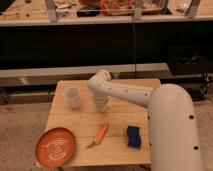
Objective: Push the eraser across the table
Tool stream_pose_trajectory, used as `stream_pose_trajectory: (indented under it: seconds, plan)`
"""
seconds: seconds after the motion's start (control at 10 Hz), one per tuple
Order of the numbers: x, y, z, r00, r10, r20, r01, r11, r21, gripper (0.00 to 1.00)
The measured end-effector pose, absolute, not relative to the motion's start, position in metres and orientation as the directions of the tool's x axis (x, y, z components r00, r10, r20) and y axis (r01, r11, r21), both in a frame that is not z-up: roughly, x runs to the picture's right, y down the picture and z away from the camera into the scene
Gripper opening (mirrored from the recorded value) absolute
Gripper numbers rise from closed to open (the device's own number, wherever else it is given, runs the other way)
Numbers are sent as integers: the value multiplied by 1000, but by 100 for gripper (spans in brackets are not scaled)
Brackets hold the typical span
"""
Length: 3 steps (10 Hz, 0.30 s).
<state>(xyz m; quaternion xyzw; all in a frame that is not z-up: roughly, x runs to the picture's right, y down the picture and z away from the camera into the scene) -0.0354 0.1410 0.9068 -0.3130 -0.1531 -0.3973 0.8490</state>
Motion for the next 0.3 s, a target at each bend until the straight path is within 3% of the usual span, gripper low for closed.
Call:
stream_pose_trajectory:
  seconds: [0.3]
  plan:
    - [-59, 142, 907, 612, -596, 520, 791, 470, -392, 2]
